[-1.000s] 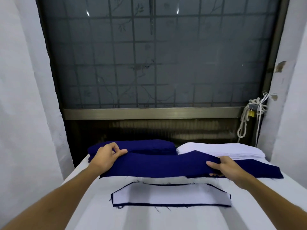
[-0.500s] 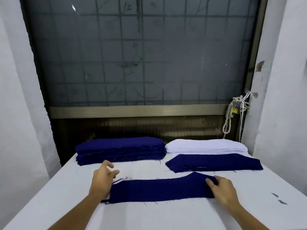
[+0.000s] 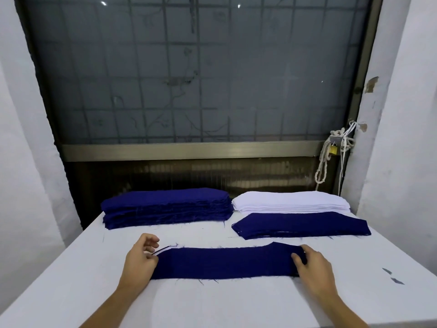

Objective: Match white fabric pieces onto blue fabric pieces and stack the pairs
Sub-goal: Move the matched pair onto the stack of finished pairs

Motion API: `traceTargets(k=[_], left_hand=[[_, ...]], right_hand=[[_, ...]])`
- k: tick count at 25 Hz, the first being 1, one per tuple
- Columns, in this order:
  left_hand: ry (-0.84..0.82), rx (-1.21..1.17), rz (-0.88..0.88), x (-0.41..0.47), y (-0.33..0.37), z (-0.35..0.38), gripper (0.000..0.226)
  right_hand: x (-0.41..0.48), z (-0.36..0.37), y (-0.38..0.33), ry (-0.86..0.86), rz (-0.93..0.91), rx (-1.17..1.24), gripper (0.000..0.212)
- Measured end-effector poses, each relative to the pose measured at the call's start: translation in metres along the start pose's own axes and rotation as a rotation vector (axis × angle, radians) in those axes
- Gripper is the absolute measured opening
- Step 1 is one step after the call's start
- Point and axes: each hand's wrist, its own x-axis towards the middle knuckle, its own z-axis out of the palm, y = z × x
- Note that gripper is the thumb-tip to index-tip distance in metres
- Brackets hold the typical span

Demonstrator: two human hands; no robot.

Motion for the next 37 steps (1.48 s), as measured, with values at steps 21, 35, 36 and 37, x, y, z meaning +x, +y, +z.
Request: traceTargets(k=[21,35,36,37], left_hand=[[0.037,0.76,0.109,0.0,-0.012,0.018,0.037],[-0.126,0.408,0.033,-0.001,-0.008,0.007,0.035],[-0.136,0.407,0.022,0.0,-0.007,0.007,0.032],[-0.144,0.402,0.01,0.001,-0.006,0.007,0.03]], right_hand=[[-0.004,0.009,-0.004,-0.043,-0.039,-0.335,0.042],[-0.006,0.001,-0.006,-0.096,-0.041,-0.105,0.008],[-0.005,0.001,-0.006,-0.097,-0.036,-0.079,0.007],[-0.004,0.0,-0.005,-0.096,-0.031,-0.044,0.007]])
